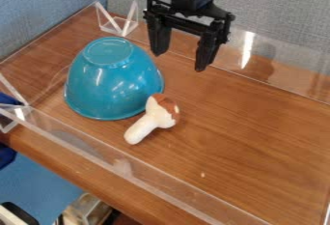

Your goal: Put the mushroom in the blue bowl

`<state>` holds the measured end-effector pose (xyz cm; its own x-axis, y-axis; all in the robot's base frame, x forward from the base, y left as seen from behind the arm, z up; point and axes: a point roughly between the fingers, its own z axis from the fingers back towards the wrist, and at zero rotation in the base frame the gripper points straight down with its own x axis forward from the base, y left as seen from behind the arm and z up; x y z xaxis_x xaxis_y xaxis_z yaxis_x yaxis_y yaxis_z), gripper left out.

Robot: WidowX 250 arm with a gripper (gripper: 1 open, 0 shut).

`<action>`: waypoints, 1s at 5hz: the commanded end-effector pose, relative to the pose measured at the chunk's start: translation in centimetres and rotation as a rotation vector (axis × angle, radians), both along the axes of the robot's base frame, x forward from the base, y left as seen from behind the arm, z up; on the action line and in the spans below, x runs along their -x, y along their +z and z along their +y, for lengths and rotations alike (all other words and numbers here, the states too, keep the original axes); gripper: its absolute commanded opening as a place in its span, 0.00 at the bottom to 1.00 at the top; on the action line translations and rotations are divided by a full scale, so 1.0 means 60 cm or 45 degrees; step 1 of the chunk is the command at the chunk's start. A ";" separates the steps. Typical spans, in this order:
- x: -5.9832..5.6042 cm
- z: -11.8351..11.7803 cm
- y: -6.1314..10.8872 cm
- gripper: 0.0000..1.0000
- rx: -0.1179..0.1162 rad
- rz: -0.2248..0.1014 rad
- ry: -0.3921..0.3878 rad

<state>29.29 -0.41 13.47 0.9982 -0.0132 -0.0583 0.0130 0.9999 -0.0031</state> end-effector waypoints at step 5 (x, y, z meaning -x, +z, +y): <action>0.063 0.087 -0.146 1.00 -0.001 0.047 -0.102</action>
<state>25.20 4.67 4.05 0.9882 -0.0921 -0.1220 0.0915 0.9957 -0.0111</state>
